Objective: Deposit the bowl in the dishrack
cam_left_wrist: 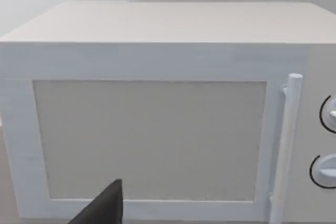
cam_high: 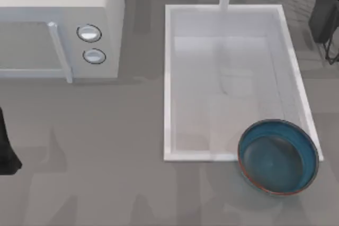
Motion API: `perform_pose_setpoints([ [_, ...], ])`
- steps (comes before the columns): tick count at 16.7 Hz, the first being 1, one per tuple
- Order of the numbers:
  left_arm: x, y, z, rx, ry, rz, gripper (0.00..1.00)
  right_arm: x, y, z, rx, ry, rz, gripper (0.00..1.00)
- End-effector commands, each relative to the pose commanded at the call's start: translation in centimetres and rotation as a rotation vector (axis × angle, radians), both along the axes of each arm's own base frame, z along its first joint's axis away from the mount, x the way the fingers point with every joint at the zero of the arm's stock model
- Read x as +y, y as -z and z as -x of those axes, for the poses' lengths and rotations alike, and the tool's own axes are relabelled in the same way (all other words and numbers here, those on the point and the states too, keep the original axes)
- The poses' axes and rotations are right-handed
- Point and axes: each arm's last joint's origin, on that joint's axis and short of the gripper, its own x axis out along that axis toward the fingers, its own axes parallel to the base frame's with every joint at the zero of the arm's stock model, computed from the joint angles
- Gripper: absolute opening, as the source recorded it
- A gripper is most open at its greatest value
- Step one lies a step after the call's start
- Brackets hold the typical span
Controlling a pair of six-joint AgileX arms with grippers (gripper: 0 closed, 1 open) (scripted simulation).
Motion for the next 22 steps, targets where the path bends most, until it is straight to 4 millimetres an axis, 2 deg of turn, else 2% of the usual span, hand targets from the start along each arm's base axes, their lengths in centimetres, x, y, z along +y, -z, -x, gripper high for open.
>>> perform_pose_setpoints([
  [5,0.0,0.0,0.0,0.000,0.000,0.000,1.00,3.3,-0.4,-5.6,0.490,-0.008,0.051,1.00],
  [9,0.0,0.0,0.0,0.000,0.000,0.000,1.00,5.6,-0.2,-8.7,0.702,0.004,0.113,1.00],
  [12,0.0,0.0,0.0,0.000,0.000,0.000,1.00,6.5,-0.4,-9.7,0.752,0.010,0.136,1.00],
  [18,0.0,0.0,0.0,0.000,0.000,0.000,1.00,6.4,-0.4,-9.7,0.752,0.013,0.134,1.00],
  [20,0.0,0.0,0.0,0.000,0.000,0.000,1.00,6.4,0.6,-9.9,0.756,0.012,0.137,1.00],
  [22,0.0,0.0,0.0,0.000,0.000,0.000,1.00,6.5,2.4,-10.3,0.756,0.011,0.138,1.00],
])
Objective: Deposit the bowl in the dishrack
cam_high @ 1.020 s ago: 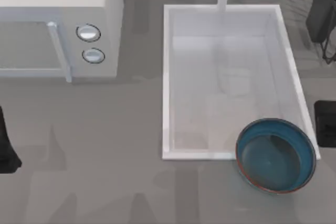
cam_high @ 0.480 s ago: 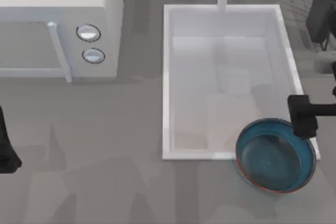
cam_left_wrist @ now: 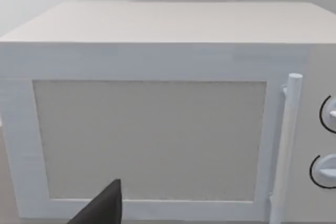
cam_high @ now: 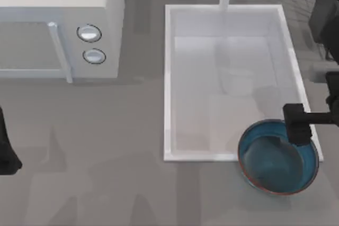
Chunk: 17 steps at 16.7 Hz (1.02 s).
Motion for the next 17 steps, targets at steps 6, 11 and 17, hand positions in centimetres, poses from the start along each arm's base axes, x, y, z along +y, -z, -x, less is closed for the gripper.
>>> perform_pose_setpoints([
  [6,0.0,0.0,0.0,0.000,0.000,0.000,1.00,0.0,6.3,-0.7,-0.005,0.000,-0.002,1.00],
  [11,0.0,0.0,0.0,0.000,0.000,0.000,1.00,0.0,7.1,-0.6,-0.002,0.000,-0.001,1.00],
  [17,0.0,0.0,0.0,0.000,0.000,0.000,1.00,0.0,7.1,-0.6,-0.002,0.000,-0.001,0.62],
])
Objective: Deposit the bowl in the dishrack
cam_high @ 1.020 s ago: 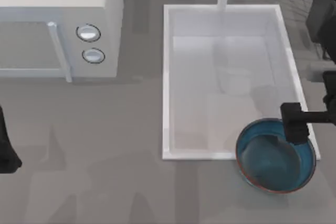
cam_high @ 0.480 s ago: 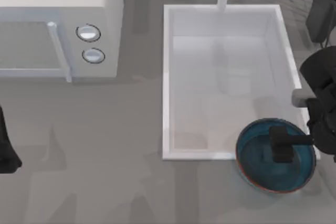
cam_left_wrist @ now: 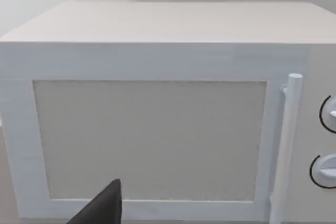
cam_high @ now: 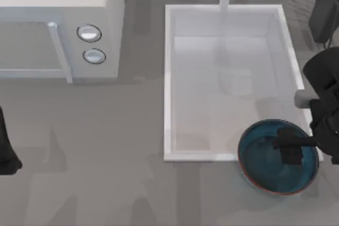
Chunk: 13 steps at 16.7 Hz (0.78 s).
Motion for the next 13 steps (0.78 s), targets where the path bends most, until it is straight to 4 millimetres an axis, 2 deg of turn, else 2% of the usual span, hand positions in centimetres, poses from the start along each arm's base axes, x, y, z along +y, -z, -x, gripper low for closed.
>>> perform_pose_setpoints([
  [8,0.00,0.00,0.00,0.000,0.000,0.000,1.00,0.00,0.00,0.00,0.000,0.000,0.000,0.02],
  [13,0.00,0.00,0.00,0.000,0.000,0.000,1.00,0.00,0.00,0.00,0.000,0.000,0.000,0.00],
])
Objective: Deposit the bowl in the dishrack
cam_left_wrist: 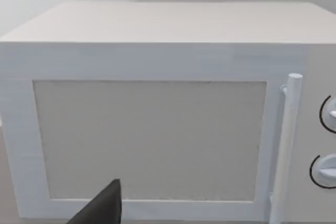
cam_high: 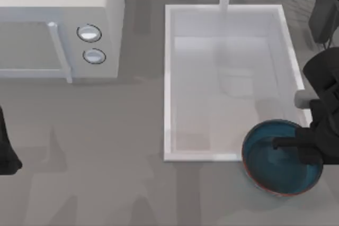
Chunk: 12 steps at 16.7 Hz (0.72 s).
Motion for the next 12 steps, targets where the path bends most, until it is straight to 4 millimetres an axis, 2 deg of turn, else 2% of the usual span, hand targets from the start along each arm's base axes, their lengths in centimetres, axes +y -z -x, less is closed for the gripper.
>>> perform_pose_setpoints([
  [5,0.0,0.0,0.0,0.000,0.000,0.000,1.00,0.1,-0.1,0.0,-0.001,-0.001,-0.001,0.00],
  [7,0.0,0.0,0.0,0.000,0.000,0.000,1.00,0.2,-0.9,-0.4,-0.004,-0.001,-0.001,0.00],
  [9,0.0,0.0,0.0,0.000,0.000,0.000,1.00,0.5,-2.7,-1.2,-0.007,0.001,0.000,0.00],
  [12,0.0,0.0,0.0,0.000,0.000,0.000,1.00,0.9,-6.7,-2.1,0.007,0.005,0.007,0.00],
])
